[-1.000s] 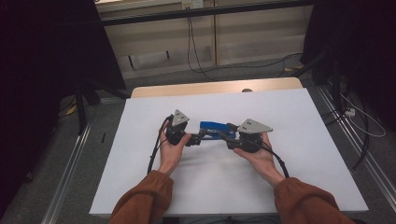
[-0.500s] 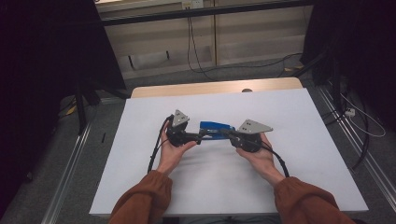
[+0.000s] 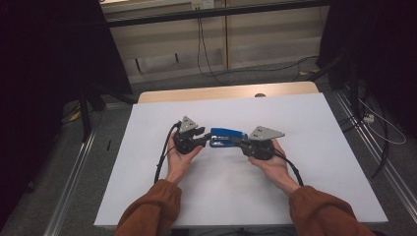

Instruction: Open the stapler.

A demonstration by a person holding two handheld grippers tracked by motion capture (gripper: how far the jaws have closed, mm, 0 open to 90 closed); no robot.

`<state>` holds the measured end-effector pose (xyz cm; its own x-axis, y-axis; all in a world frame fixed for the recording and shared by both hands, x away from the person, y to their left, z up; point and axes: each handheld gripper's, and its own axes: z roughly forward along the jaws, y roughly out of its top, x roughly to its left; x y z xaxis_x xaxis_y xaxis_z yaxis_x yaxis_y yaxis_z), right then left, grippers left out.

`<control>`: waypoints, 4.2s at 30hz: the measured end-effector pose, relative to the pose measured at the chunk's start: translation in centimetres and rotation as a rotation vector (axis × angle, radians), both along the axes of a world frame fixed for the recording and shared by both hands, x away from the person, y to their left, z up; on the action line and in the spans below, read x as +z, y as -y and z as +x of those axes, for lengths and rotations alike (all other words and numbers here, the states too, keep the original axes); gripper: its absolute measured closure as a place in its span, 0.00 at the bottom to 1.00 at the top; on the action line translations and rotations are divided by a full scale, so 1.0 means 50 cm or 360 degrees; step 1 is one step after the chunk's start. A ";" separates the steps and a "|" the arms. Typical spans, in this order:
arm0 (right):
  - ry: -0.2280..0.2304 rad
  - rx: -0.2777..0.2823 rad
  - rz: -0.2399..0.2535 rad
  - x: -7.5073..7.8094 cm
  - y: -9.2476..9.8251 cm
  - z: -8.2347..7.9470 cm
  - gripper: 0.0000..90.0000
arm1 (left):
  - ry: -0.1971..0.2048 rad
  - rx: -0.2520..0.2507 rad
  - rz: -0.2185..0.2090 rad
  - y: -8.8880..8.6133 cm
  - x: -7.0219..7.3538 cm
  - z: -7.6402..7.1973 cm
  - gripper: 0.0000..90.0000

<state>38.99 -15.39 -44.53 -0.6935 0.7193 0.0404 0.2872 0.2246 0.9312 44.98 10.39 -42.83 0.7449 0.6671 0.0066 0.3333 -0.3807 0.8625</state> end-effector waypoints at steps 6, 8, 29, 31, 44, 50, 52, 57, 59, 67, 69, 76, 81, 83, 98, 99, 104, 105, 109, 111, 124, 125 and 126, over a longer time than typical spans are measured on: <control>-0.0061 -0.0012 -0.0008 0.002 -0.002 0.007 1.00 | -0.0009 0.0053 0.0001 -0.004 0.005 -0.003 0.95; -0.0056 -0.0013 -0.0012 0.009 -0.005 0.012 1.00 | -0.0035 0.0063 -0.0015 -0.005 0.002 0.001 1.00; -0.0172 0.0010 -0.0191 -0.002 -0.093 0.071 1.00 | -0.0118 0.0030 0.0089 0.008 -0.029 0.023 1.00; -0.0181 0.0012 -0.0198 -0.006 -0.097 0.073 1.00 | -0.0121 0.0020 0.0096 0.010 -0.029 0.024 1.00; -0.0232 -0.0032 -0.0300 -0.019 -0.116 0.083 1.00 | -0.0172 -0.0003 0.0093 0.016 -0.035 0.028 1.00; -0.0238 -0.0053 -0.0322 -0.020 -0.122 0.086 1.00 | -0.0146 0.0001 0.0118 0.019 -0.038 0.028 1.00; -0.0238 -0.0056 -0.0321 -0.020 -0.122 0.087 1.00 | -0.0145 0.0000 0.0122 0.020 -0.038 0.028 1.00; -0.0243 -0.0061 -0.0333 -0.019 -0.124 0.089 1.00 | -0.0136 0.0021 0.0148 0.024 -0.040 0.030 1.00; -0.0246 -0.0062 -0.0332 -0.018 -0.126 0.089 1.00 | -0.0151 0.0013 0.0130 0.021 -0.040 0.032 1.00; -0.0248 -0.0060 -0.0319 -0.020 -0.125 0.090 1.00 | -0.0122 -0.0002 0.0108 0.021 -0.031 0.032 1.00; -0.0247 -0.0059 -0.0318 -0.020 -0.125 0.090 1.00 | -0.0132 0.0002 0.0097 0.022 -0.030 0.031 1.00; -0.0246 -0.0059 -0.0319 -0.020 -0.125 0.090 1.00 | -0.0116 0.0003 0.0066 0.022 -0.025 0.031 1.00; -0.0255 -0.0056 -0.0312 -0.020 -0.123 0.090 1.00 | -0.0109 -0.0001 0.0043 0.022 -0.021 0.031 1.00; -0.0258 -0.0057 -0.0309 -0.020 -0.123 0.090 1.00 | -0.0108 -0.0005 0.0030 0.022 -0.018 0.032 1.00; -0.0279 -0.0061 -0.0295 -0.019 -0.117 0.090 1.00 | -0.0090 -0.0005 -0.0004 0.026 -0.003 0.029 1.00; -0.0279 -0.0058 -0.0297 -0.019 -0.116 0.090 1.00 | -0.0096 -0.0004 -0.0007 0.027 -0.002 0.029 1.00; -0.0288 -0.0046 -0.0288 -0.019 -0.114 0.091 1.00 | -0.0090 -0.0011 -0.0010 0.028 0.003 0.027 1.00; -0.0283 -0.0046 -0.0294 -0.019 -0.115 0.091 1.00 | -0.0085 -0.0013 -0.0007 0.028 0.004 0.027 1.00; -0.0282 -0.0046 -0.0293 -0.019 -0.115 0.092 1.00 | -0.0083 -0.0006 -0.0016 0.031 0.007 0.030 1.00; -0.0291 -0.0045 -0.0282 -0.020 -0.115 0.092 1.00 | -0.0083 -0.0010 -0.0009 0.032 0.010 0.028 1.00; -0.0282 -0.0043 -0.0261 -0.022 -0.115 0.093 1.00 | -0.0060 -0.0011 -0.0072 0.042 0.026 0.028 1.00; -0.0282 -0.0043 -0.0262 -0.022 -0.116 0.092 1.00 | -0.0061 -0.0009 -0.0074 0.044 0.027 0.029 1.00; -0.0281 -0.0044 -0.0262 -0.022 -0.116 0.092 1.00 | -0.0058 -0.0009 -0.0071 0.045 0.028 0.029 1.00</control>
<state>43.61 -9.59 -45.64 -0.6661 0.7448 0.0400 0.4506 0.3591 0.8173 46.43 8.12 -41.40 0.7481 0.6617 -0.0506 0.3629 -0.3441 0.8659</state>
